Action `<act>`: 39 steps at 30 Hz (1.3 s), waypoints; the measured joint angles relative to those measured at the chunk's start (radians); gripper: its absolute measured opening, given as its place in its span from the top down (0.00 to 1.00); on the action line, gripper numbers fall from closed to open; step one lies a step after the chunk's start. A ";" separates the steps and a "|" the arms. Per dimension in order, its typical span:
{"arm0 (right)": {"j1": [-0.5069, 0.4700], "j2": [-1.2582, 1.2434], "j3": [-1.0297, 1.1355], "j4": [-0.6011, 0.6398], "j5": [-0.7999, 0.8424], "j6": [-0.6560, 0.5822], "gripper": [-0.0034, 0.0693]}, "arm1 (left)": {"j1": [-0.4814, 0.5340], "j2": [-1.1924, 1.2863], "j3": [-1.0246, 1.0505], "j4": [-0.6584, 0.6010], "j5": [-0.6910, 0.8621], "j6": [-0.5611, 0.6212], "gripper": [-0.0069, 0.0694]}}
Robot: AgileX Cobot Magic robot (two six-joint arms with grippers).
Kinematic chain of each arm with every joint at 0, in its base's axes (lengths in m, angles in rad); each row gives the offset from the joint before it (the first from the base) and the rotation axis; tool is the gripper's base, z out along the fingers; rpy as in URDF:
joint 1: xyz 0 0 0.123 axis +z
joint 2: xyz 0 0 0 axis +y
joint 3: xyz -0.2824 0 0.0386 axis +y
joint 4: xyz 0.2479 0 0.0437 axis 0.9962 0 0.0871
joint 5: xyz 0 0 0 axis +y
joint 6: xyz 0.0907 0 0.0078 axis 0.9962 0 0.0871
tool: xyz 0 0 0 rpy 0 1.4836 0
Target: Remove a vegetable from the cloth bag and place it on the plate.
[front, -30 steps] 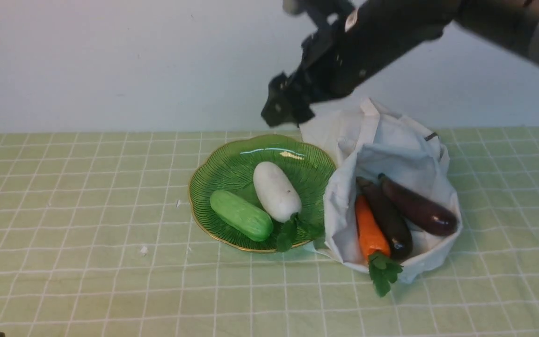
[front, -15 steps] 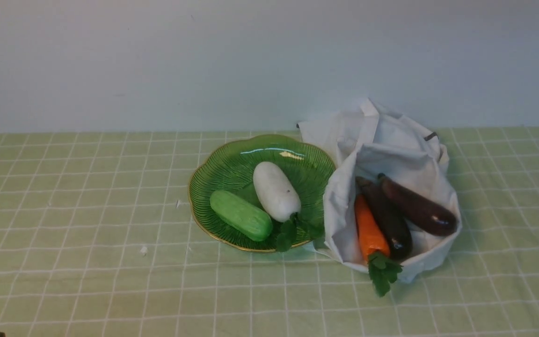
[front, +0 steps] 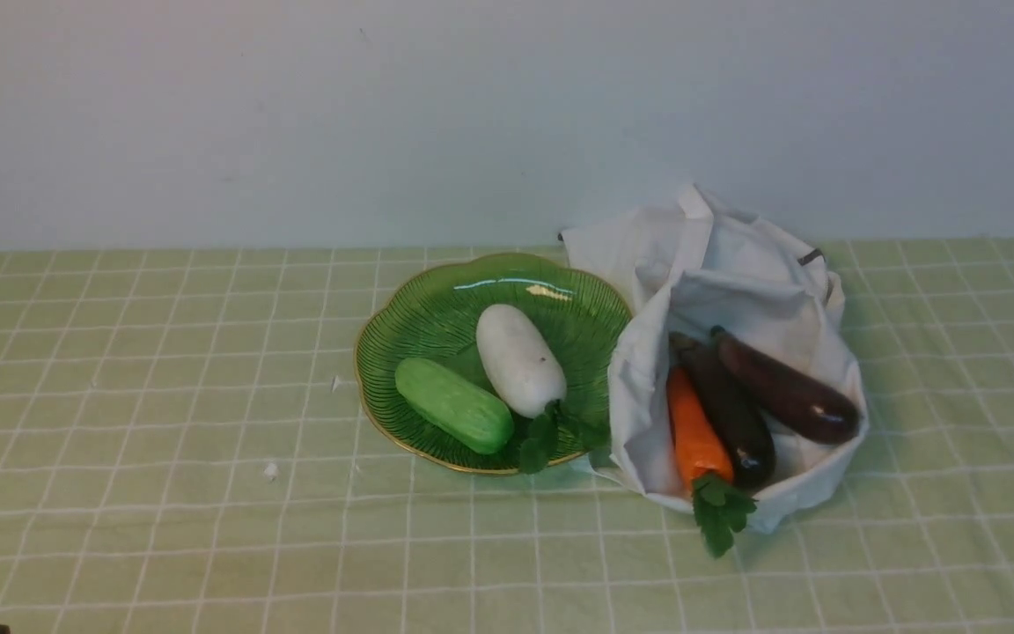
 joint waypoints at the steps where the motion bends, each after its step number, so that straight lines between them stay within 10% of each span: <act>1: 0.000 -0.011 0.018 0.000 0.000 0.002 0.97 | 0.000 0.000 0.000 0.000 0.000 0.000 0.91; 15: 0.000 -0.361 0.958 0.000 -0.867 0.007 0.97 | 0.000 0.000 0.000 0.000 0.000 0.000 0.91; 39: 0.000 -0.362 1.038 0.000 -0.780 0.012 0.97 | 0.000 0.000 0.000 0.000 0.000 0.000 0.91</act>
